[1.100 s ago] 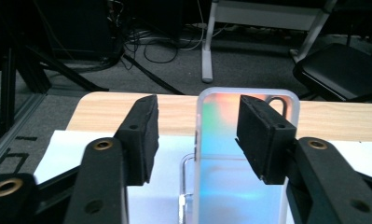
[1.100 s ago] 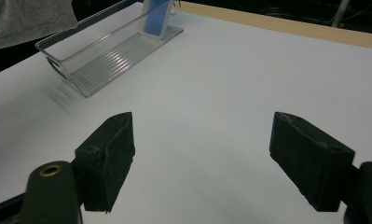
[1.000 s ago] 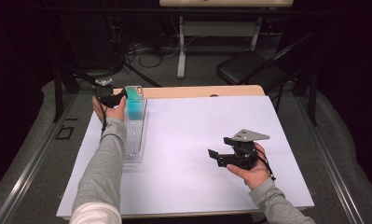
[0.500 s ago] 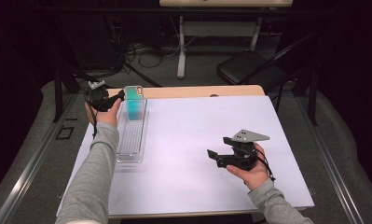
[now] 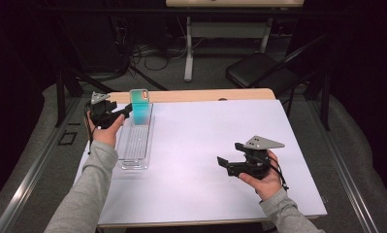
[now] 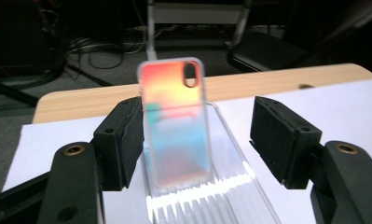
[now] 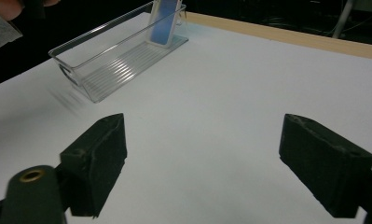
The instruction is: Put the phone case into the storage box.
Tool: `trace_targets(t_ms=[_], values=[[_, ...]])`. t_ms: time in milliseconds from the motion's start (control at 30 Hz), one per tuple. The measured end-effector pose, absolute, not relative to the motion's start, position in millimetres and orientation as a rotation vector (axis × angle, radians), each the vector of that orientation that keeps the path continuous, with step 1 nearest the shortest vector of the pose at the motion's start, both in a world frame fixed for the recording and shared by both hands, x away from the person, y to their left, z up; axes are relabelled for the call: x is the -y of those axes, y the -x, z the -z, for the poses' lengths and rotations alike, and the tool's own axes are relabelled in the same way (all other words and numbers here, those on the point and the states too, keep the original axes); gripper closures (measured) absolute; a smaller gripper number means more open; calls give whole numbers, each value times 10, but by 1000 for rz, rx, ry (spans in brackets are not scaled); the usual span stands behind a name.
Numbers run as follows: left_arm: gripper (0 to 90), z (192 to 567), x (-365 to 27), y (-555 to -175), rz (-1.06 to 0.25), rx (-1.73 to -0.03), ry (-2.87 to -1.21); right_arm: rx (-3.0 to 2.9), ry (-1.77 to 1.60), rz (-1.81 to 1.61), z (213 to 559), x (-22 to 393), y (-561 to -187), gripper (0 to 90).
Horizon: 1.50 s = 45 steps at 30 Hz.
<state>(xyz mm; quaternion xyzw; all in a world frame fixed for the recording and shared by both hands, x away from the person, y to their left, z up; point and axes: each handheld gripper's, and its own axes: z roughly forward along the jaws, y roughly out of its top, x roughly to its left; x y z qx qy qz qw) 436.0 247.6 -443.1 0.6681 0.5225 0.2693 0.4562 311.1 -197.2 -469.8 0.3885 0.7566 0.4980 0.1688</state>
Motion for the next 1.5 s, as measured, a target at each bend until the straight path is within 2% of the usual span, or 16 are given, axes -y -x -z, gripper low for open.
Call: trace_targets(t_ms=[300, 500, 633, 733, 1033, 1500], values=[[184, 4401, -2428, -3909, -582, -1122, -1648, -2140, -1095, -1420, 4667, 2017, -3033, 120], [157, 4409, -2467, -3594, -539, -1058, -1644, -2165, -1055, -1408, 4664, 2022, -2971, 24], [137, 4474, -2540, -3409, -483, -1050, -1620, -2169, -1030, -1372, 4697, 2046, -2903, 13], [73, 4548, -2588, -3273, -470, -1027, -1634, -2157, -1032, -1363, 4720, 2083, -2851, 6], [61, 4699, -2678, -2979, -531, -1026, -1633, -2155, -1058, -1319, 4821, 2191, -2751, 0], [61, 5010, -2734, -2824, -548, -1076, -1652, -2104, -1096, -1242, 4995, 2359, -2692, 0]])
